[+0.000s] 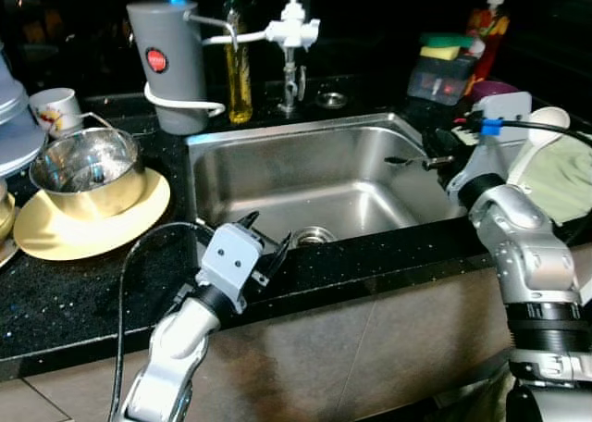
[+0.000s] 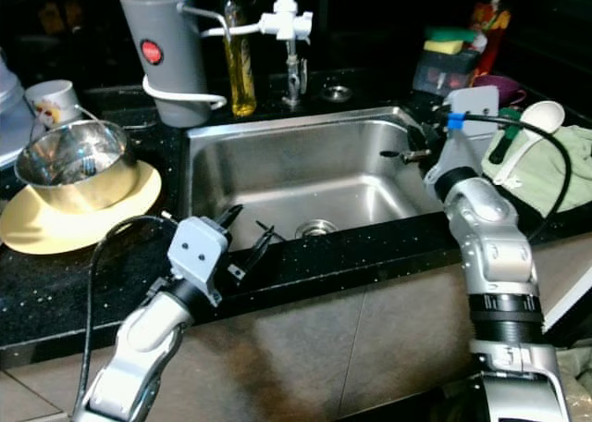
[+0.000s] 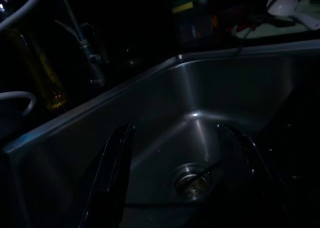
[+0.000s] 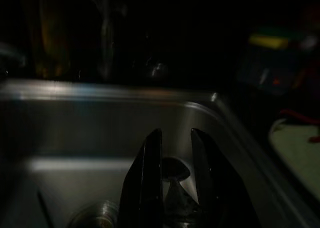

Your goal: Kitchen organization

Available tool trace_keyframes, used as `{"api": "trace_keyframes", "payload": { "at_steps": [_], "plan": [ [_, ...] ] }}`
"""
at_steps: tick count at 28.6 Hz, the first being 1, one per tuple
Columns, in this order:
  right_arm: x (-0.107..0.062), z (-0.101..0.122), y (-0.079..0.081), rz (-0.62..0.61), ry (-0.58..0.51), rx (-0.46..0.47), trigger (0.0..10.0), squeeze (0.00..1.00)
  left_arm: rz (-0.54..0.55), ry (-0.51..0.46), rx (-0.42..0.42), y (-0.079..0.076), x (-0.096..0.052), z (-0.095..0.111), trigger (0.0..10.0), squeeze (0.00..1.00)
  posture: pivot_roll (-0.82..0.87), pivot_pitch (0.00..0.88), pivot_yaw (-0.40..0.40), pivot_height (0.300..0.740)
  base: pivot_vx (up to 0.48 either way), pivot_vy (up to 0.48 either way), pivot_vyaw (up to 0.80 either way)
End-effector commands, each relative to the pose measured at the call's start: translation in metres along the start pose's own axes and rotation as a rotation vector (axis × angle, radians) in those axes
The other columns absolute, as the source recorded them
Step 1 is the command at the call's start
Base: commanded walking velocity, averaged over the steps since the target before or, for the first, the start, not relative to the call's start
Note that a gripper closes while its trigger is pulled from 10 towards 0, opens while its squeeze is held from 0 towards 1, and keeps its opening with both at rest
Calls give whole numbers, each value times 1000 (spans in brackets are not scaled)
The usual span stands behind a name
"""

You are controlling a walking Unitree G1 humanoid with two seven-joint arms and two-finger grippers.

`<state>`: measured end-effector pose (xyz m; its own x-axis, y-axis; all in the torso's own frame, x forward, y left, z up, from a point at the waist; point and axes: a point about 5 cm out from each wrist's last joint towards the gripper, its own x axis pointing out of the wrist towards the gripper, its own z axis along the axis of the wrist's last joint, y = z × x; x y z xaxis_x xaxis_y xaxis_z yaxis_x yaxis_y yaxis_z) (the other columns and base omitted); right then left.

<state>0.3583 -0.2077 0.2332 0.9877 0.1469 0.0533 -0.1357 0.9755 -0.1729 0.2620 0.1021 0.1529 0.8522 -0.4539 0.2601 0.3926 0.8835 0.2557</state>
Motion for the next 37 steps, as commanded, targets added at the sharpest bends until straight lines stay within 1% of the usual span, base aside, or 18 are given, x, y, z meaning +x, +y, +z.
{"api": "trace_keyframes", "payload": {
  "at_steps": [1, 3, 5, 7, 9, 11, 17, 21, 22, 23, 24, 28, 29, 30, 31, 32, 36, 37],
  "plan": [
    [11, -8, 19, 32, 66, -78, 10000, 0, 29, 44, 1, 3, -2, -7, 10000, 0, -42, 0, -25, 740, 0, 0, 0],
    [18, -17, 35, 69, 123, -114, 10000, 0, 47, 44, 1, 4, -3, -6, 10000, 0, -39, 0, -29, 740, 0, 0, 0],
    [18, -17, 35, 69, 123, -114, 10000, 0, 47, 44, 1, 4, -3, -6, 10000, 0, -39, 0, -29, 740, 0, 0, 0],
    [27, -28, 61, 129, 182, -150, 10000, 0, 76, 44, 5, 7, -3, -4, 10000, 0, -30, 0, -37, 740, 0, 0, 0],
    [29, -32, 70, 150, 203, -165, 10000, 0, 87, 45, 8, 8, -3, -3, 10000, 0, -29, 0, -37, 740, 0, 0, 0],
    [34, -43, 91, 199, 263, -237, 10000, 0, 118, 38, 7, 12, -3, 1, 10000, 0, -17, 0, -50, 740, 0, 0, 0],
    [38, -59, 111, 238, 354, -351, 10000, 0, 150, 28, -6, 14, -4, 8, 10000, 0, -5, 0, -60, 740, 0, 0, 0],
    [39, -63, 116, 243, 368, -336, 10000, 0, 153, 31, -10, 12, -6, 9, 10000, 0, -7, 0, -59, 740, 0, 0, 0],
    [40, -63, 117, 240, 360, -303, 10000, 820, 152, 31, -11, 11, -6, 9, 10000, 0, -10, 0, -58, 740, 0, 0, 0],
    [40, -62, 117, 235, 349, -258, 10000, 1000, 151, 33, -13, 11, -5, 9, 10000, 0, -10, 0, -60, 740, 0, 0, 0],
    [40, -62, 117, 235, 349, -258, 10000, 1000, 151, 33, -13, 11, -5, 9, 10000, 0, -10, 0, -60, 740, 0, 0, 0],
    [44, -41, 113, 231, 173, -9, 10000, 1000, 148, 42, -18, 10, -4, 10, 10000, 0, -11, 0, -56, 740, 0, 0, 0],
    [40, -30, 110, 269, 83, 136, 10000, 439, 147, 43, -18, 11, -3, 10, 10000, 0, -14, 0, -53, 740, 0, 0, 0],
    [40, -30, 110, 269, 83, 136, 10000, 439, 147, 43, -18, 11, -3, 10, 10000, 0, -14, 0, -53, 740, 0, 0, 0],
    [36, -21, 105, 293, 4, 243, 10000, 0, 146, 44, -18, 11, -3, 9, 10000, 0, -14, 0, -53, 740, 0, 0, 0],
    [27, -7, 93, 336, -134, 424, 10000, 0, 145, 47, -17, 12, -3, 9, 10000, 0, -19, 0, -48, 740, 0, 0, 0],
    [20, 1, 85, 359, -215, 495, 10000, 0, 143, 49, -16, 12, -3, 9, 10000, 0, -22, 0, -42, 740, 0, 0, 0],
    [11, 9, 79, 388, -295, 523, 10000, 0, 140, 51, -14, 13, -2, 9, 10000, 0, -26, 0, -38, 740, 0, 0, 0]
  ]
}}
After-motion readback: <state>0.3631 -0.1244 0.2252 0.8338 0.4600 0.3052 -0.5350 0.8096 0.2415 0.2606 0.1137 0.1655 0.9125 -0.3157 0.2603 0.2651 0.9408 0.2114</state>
